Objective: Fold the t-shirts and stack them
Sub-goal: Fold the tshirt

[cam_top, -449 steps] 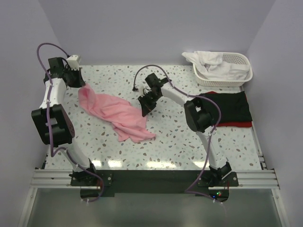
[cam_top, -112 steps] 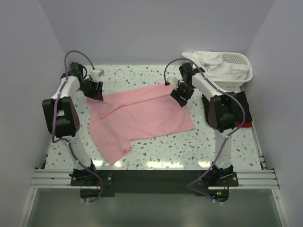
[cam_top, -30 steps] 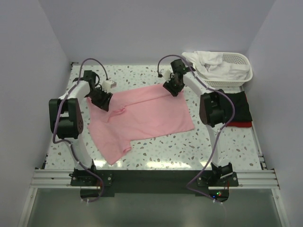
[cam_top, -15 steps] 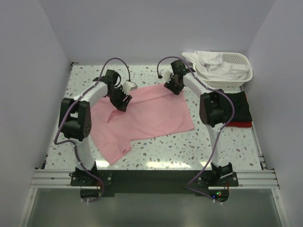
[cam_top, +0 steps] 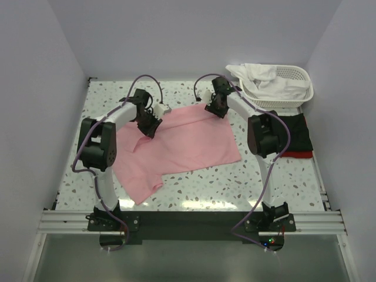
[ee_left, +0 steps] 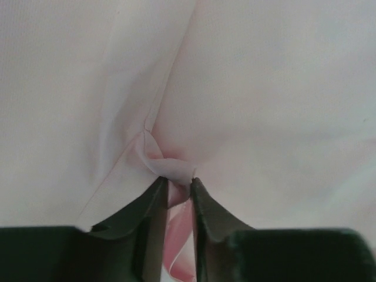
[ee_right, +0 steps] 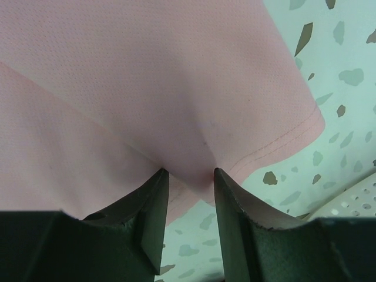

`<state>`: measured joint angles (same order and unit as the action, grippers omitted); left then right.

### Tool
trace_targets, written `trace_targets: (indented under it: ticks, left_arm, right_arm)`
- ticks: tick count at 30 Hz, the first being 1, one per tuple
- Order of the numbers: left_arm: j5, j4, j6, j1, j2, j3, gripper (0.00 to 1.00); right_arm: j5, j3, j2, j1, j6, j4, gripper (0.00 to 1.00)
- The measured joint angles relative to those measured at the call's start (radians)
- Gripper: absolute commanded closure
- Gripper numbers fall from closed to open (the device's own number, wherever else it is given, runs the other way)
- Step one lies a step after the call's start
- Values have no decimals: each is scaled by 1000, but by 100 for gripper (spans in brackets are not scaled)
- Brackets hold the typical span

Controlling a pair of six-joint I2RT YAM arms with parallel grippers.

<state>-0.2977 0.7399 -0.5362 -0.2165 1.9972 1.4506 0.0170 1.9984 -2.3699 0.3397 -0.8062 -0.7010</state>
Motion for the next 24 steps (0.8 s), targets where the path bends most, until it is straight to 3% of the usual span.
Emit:
trace_targets:
  ticks: [7,11,16,24]
  left_arm:
    - [8,1,-2,0,0,1,99]
    - [15,1,-5,0,0,1,100]
    - [19,1,-6,0,0,1,100]
    - [19,9,-10,8,-11,1,100]
  right_arm:
    - [1,-7,0,-3,-42,10,73]
    - [1,-8,0,-5,-54,10,76]
    - [1,-7,0,-6,-79,10,100]
    - [-6,-6,2,-6,-97,2,100]
